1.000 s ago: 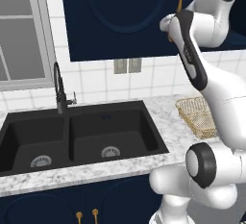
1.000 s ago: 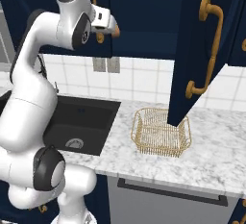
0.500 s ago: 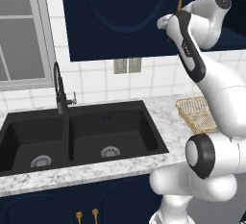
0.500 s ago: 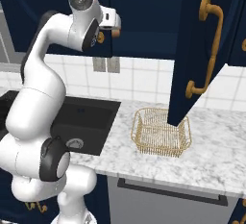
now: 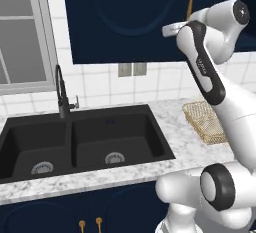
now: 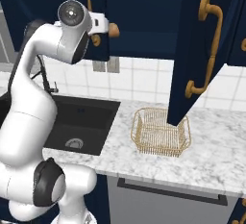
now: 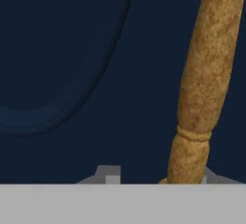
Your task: Open the cabinet, pick up the bread from the cabinet and place it in the basket. Then move the basket to the dining counter.
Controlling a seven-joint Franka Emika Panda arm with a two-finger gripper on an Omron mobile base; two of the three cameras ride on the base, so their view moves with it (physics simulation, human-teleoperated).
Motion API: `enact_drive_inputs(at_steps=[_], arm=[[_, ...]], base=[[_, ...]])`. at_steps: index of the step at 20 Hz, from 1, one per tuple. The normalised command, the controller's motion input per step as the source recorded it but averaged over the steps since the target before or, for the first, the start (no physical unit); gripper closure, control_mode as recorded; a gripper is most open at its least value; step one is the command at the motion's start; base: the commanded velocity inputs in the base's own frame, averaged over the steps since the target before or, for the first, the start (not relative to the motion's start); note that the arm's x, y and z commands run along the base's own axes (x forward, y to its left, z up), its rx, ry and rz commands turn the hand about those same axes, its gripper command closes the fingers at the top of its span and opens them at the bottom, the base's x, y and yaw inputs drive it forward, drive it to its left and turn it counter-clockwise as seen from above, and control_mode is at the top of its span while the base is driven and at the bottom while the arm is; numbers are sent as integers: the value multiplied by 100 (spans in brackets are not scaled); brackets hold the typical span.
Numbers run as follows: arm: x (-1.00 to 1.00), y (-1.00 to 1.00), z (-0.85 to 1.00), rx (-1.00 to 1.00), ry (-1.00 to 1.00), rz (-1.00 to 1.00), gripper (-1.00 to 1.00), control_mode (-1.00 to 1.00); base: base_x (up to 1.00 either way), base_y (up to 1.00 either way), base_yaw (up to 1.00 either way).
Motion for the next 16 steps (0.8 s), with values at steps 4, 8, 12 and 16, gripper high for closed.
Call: enact_drive_inputs(at_steps=[4, 8, 12, 16], arm=[[-100, 100, 0, -5, -2, 5, 100, -100], [-100, 100, 0, -4, 0, 0, 100, -100], [-100, 100, -8, -3, 0, 0, 100, -100], [-100, 100, -10, -3, 0, 0, -100, -100]], base=[[0, 0, 0], [0, 0, 0], [0, 0, 0], [0, 0, 0]])
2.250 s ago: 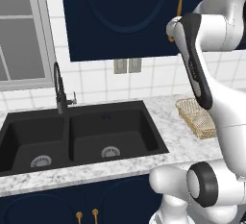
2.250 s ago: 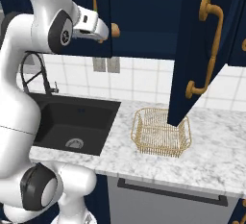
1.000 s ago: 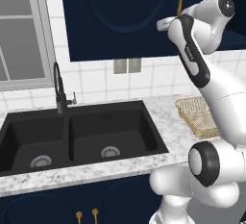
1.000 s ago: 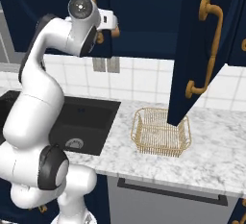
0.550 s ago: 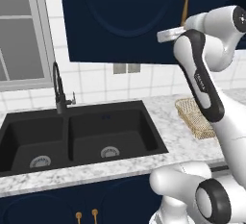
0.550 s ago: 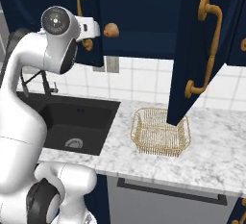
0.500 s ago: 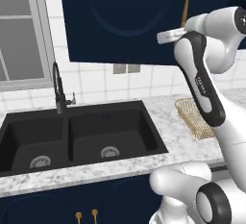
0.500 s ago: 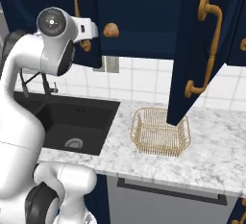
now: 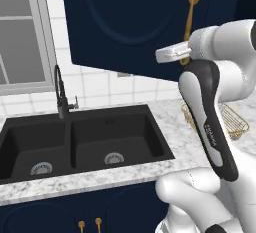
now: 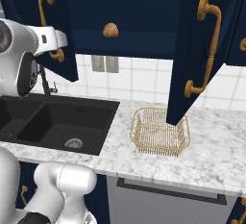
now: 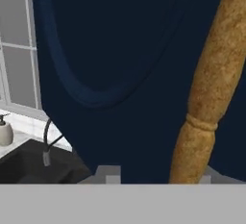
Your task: Open the cabinet, pick up the bread from the cabinet and place it in the basket. Then move the basket to the dining counter.
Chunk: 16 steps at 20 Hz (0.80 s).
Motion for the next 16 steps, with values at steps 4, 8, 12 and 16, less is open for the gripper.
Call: enact_drive_inputs(at_steps=[4, 8, 12, 16], arm=[[-100, 45, 1, 0, 0, -7, -100, -100], [-88, -54, 42, 11, 0, -1, -100, -100], [-81, -92, 38, 28, 0, 0, -100, -100], [11, -100, 23, 32, 5, -2, -100, -100]], base=[[0, 0, 0], [0, 0, 0], [0, 0, 0], [0, 0, 0]])
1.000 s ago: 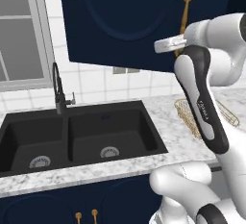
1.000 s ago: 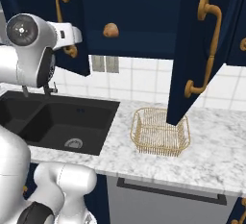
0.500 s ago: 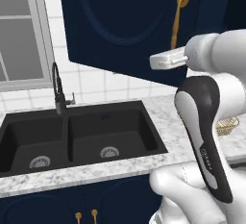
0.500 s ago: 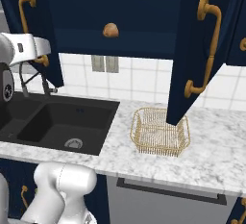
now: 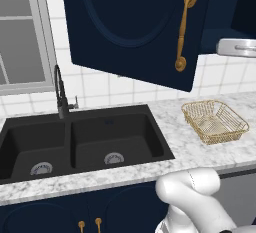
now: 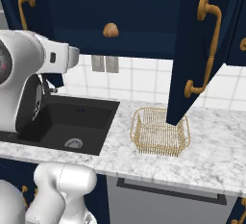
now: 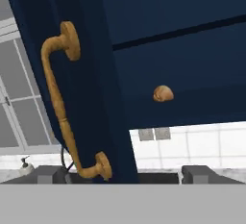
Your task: Open the cabinet, pick up the bread from the cabinet and place it in the basket. Then move the basket to the dining counter.
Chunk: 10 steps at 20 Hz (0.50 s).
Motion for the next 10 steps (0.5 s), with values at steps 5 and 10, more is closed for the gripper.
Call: enact_drive_inputs(at_steps=[5, 10], arm=[[88, -94, 0, 32, 16, -1, -100, -100], [100, -21, -35, 17, 16, 3, -100, -100]], base=[[0, 0, 0], [0, 0, 0]])
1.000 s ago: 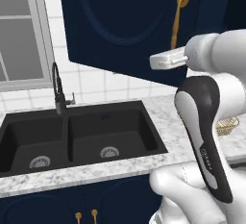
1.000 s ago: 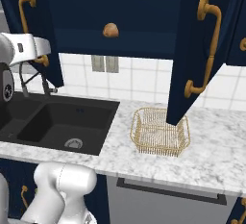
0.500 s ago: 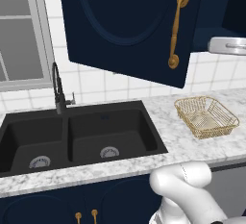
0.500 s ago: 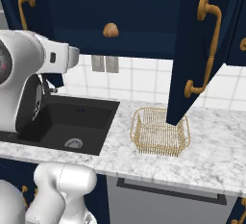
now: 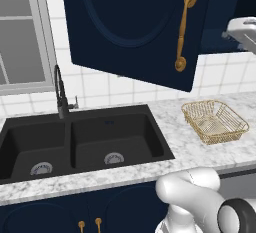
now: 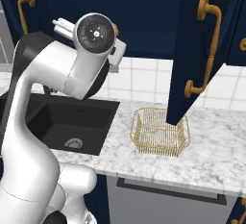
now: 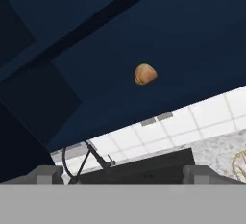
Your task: Open the cabinet, pick up the bread from the cabinet and place it in the basket. Then move the basket to the dining counter.
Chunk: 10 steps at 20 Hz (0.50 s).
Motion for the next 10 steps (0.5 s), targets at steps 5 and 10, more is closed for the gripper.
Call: enact_drive_inputs(at_steps=[5, 10], arm=[[100, 75, -70, 0, 4, 0, -100, -100], [-10, 100, -32, -8, -10, 12, -100, -100]], base=[[0, 0, 0], [0, 0, 0]])
